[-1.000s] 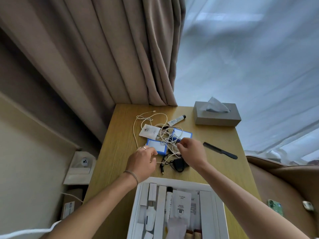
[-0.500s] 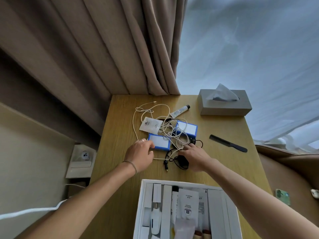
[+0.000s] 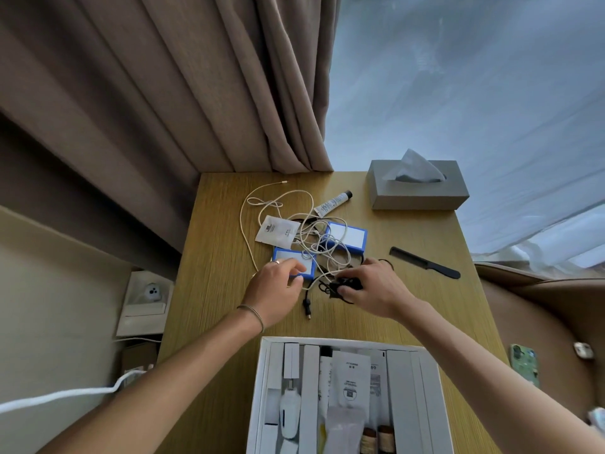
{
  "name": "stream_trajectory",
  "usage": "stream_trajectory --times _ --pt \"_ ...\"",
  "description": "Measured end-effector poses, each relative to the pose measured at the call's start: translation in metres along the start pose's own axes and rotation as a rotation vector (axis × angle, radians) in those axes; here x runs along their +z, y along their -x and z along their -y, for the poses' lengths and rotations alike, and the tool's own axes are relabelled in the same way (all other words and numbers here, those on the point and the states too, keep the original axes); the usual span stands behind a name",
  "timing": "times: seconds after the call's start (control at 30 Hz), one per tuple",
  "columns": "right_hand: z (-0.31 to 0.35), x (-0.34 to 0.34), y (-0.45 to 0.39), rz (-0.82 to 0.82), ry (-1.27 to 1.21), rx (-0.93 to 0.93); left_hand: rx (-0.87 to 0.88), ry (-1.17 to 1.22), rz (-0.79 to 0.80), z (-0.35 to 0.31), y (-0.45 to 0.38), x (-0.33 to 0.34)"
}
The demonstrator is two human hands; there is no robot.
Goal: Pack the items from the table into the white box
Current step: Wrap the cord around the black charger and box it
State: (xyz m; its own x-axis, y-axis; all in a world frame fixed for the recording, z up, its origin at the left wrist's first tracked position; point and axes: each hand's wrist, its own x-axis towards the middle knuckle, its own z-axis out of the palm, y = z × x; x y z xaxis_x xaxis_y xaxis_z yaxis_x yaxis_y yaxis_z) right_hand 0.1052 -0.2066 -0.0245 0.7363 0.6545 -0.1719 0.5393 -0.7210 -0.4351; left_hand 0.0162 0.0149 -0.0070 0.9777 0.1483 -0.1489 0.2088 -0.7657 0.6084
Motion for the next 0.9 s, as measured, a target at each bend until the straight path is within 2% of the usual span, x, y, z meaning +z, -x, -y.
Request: stream_trajectory --times 0.1,0.23,0.33,0.43,0.53,0.63,0.77,0.9 --pt "0.011 -0.025 0.012 -0.082 -0.183 0.068 0.033 0.158 -0.037 -0.021 0.006 -0.003" --pt "0.027 -0.057 0.025 0.065 -0.569 0.172 0.159 0.334 0.024 -0.051 0.016 -0.013" --pt "0.041 -0.072 0.033 0.154 -0.878 0.168 0.226 0.307 0.124 -0.072 0.026 -0.019" --pt "0.053 -0.081 0.040 0.215 -1.004 0.129 0.240 0.237 0.087 -0.086 0.037 -0.019" --pt "0.057 -0.085 0.045 0.255 -1.104 0.101 0.168 0.362 0.017 -0.090 0.047 -0.022" --pt "0.048 -0.086 0.051 0.291 -1.228 0.043 0.056 0.599 0.035 -0.088 0.053 -0.031" --pt "0.036 -0.084 0.062 0.337 -1.136 0.058 -0.122 0.861 0.017 -0.086 0.063 -0.041" --pt "0.036 -0.082 0.072 0.349 -1.180 0.016 -0.207 0.979 0.085 -0.080 0.072 -0.043"
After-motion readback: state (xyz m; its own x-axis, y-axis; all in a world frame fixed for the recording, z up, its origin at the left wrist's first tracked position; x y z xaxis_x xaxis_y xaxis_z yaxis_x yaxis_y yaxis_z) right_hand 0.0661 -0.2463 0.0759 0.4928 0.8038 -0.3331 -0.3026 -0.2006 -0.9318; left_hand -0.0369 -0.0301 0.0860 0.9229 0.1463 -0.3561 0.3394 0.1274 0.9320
